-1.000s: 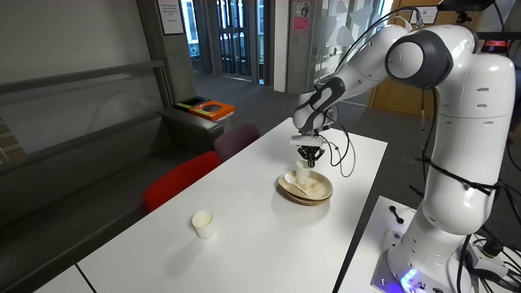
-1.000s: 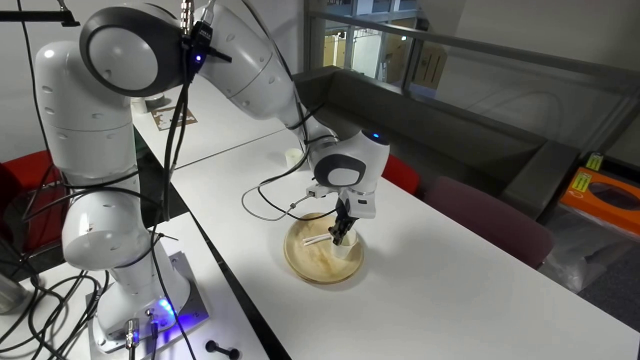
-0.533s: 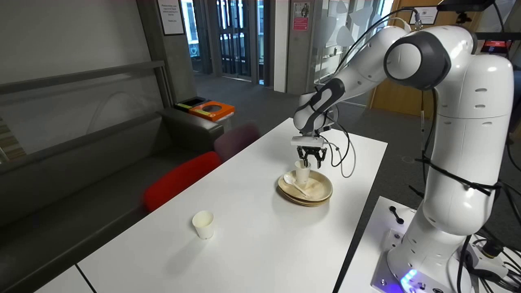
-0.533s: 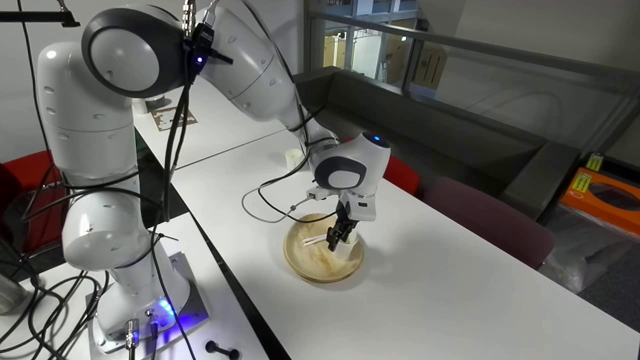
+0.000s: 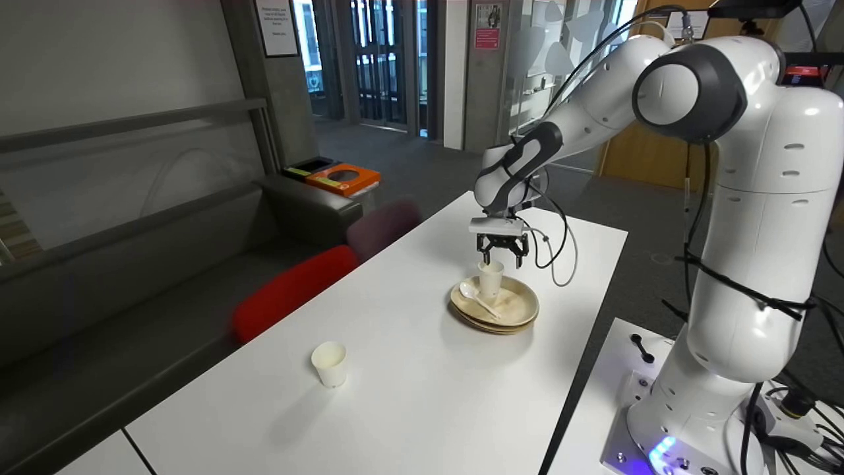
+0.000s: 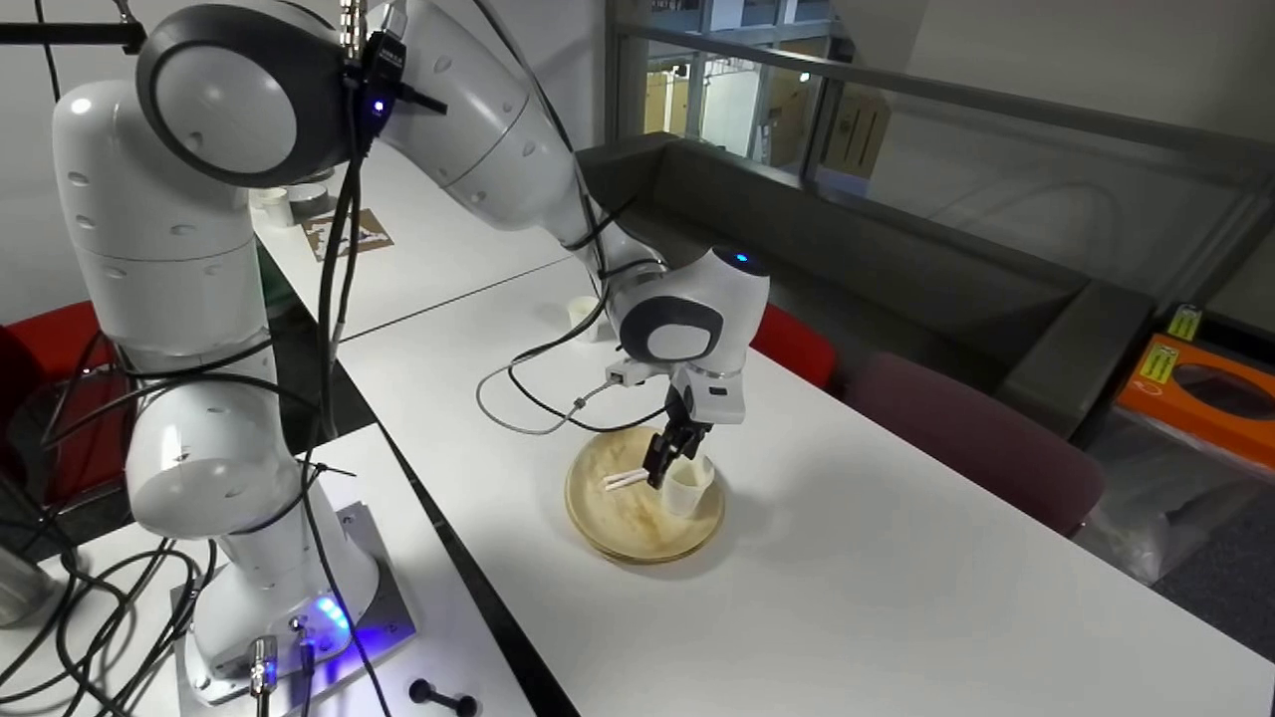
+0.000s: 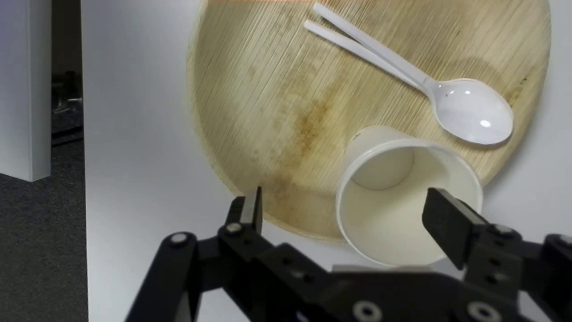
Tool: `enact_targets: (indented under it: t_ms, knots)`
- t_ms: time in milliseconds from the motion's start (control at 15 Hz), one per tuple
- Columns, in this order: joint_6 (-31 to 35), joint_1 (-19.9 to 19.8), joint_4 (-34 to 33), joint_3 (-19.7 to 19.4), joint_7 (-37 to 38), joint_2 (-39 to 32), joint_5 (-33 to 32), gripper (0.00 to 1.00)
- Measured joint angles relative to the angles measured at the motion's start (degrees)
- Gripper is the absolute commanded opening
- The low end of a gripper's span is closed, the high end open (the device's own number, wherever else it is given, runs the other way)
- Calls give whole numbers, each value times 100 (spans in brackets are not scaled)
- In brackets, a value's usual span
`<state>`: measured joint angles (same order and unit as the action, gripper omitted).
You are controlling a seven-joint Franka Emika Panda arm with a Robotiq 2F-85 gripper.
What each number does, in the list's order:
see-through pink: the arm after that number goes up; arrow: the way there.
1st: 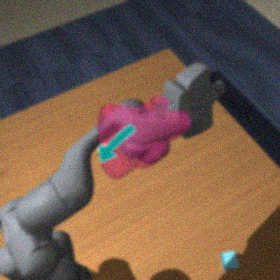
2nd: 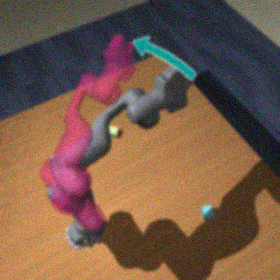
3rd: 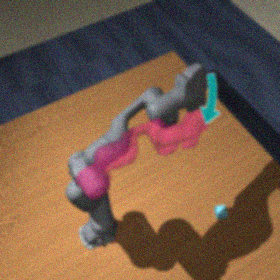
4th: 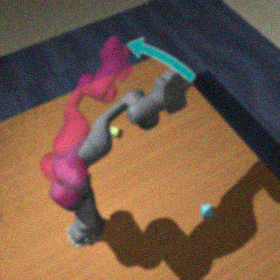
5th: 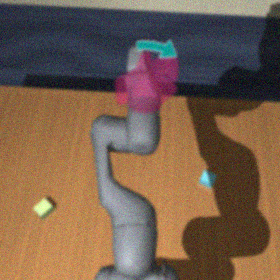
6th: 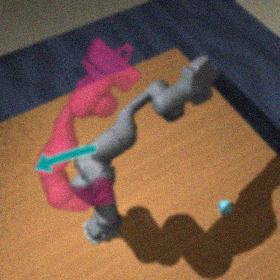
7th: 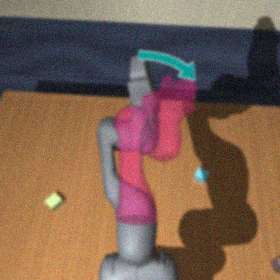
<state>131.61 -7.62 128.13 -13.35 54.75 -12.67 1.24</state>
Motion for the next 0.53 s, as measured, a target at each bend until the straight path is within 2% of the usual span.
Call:
enact_targets:
  t_ms: [533]
  knots:
    - [0,39,19,4,4,68,-6,5]
